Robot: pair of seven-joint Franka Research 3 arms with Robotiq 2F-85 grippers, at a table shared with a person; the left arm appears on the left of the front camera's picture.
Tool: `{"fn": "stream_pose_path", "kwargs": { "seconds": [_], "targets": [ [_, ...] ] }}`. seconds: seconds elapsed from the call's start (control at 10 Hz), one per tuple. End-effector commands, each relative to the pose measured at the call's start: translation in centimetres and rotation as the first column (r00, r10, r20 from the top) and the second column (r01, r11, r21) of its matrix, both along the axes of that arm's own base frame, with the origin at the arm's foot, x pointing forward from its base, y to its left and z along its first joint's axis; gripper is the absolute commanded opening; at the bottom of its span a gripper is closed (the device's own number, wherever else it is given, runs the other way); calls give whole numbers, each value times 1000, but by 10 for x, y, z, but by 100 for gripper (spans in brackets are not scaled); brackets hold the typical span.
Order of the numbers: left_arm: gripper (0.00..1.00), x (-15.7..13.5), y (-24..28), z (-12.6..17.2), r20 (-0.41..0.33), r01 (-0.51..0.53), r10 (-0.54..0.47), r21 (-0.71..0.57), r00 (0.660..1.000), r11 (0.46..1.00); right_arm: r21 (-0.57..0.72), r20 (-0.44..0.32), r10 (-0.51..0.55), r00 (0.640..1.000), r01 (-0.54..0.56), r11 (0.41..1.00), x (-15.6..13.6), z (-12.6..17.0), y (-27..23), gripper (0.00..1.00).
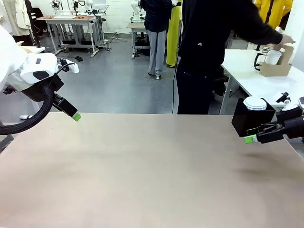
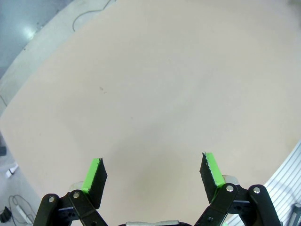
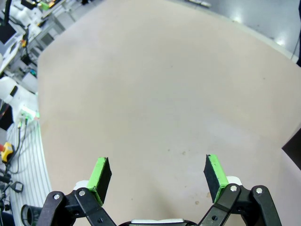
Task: Pour a drink into a cup and package it in a carrier.
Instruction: Insert the held 600 ml Paper Cup into the Cup Carrier.
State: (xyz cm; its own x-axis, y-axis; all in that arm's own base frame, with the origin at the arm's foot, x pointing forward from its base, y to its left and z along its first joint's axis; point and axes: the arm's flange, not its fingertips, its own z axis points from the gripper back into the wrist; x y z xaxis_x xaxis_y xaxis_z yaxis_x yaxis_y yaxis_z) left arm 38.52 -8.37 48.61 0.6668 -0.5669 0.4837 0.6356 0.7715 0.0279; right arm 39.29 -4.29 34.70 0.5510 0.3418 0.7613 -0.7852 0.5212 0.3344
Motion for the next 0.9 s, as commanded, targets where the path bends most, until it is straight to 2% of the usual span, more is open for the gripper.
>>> {"fn": "stream_pose_path", "kwargs": {
  "seconds": [0.0,0.8],
  "targets": [
    [100,-2,-1,2,-8,-15,15,7,1000,1000,9,-1,4,1000,-4,1000,-1,0,0,100],
    [100,-2,-1,2,-8,-15,15,7,1000,1000,9,-1,4,1000,-4,1000,-1,0,0,100]
  ]
}}
